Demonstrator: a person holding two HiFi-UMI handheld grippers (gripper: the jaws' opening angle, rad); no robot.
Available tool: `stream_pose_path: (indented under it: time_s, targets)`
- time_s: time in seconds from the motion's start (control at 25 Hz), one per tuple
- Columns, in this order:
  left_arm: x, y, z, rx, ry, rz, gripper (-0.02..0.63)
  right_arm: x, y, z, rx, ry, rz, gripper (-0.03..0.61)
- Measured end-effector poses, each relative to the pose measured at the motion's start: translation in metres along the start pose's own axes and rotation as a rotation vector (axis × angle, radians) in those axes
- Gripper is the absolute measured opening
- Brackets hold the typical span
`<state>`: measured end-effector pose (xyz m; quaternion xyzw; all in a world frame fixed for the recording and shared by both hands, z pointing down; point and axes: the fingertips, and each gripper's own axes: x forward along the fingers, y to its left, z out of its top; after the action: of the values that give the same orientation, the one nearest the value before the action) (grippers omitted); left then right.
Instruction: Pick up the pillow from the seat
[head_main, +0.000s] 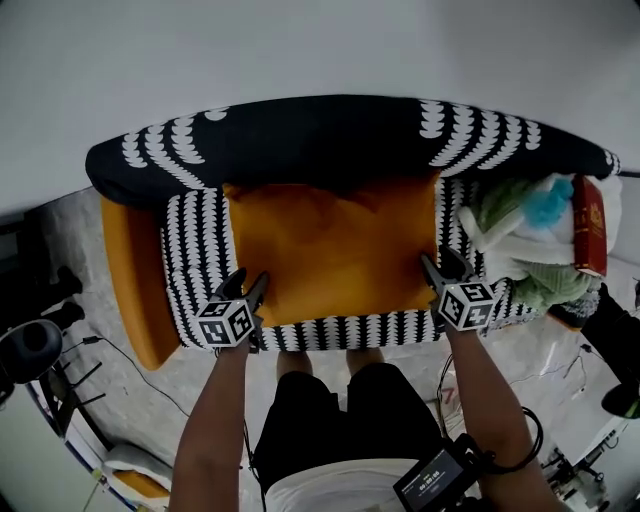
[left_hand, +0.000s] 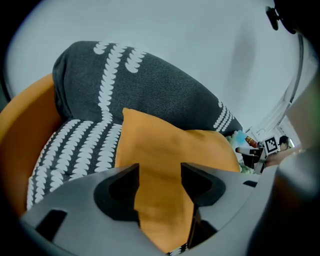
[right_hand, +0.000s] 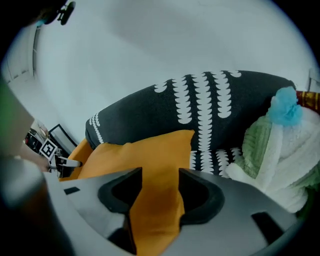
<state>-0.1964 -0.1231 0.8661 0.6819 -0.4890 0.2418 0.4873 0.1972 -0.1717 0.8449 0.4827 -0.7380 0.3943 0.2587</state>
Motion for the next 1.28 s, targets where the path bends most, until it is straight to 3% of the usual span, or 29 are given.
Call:
stream_pose_path:
  time_s: [0.2, 0.36, 0.52, 0.72, 0.8, 1.0, 1.28]
  targets:
    - [0.014, 0.006, 0.007, -0.054, -0.008, -0.04, 0.402, 0.008, -0.006, 0.002, 0.244, -0.065, 0.062, 0.334]
    - [0.02, 0.017, 0.002, -0.038, 0.062, -0.022, 0.426, 0.019, -0.001, -0.012, 0.259, 0.033, 0.06, 0.367]
    - [0.023, 0.023, 0.0, -0.051, 0.104, -0.035, 0.426, 0.027, 0.011, -0.014, 0.263, 0.067, 0.077, 0.369]
    - [0.026, 0.019, -0.001, -0.073, 0.107, -0.115, 0.434, 0.033, 0.017, -0.02, 0.344, 0.085, 0.143, 0.368]
    - [0.028, 0.015, -0.003, -0.077, 0.108, -0.147, 0.491, 0.034, 0.018, -0.022, 0.353, 0.091, 0.168, 0.368]
    - [0.037, 0.013, -0.01, -0.041, 0.174, -0.087, 0.477, 0.038, 0.016, -0.028, 0.32, 0.135, 0.159, 0.348]
    - [0.037, 0.004, -0.015, 0.028, 0.231, -0.012, 0.327, 0.038, 0.024, -0.033, 0.242, 0.171, 0.196, 0.249]
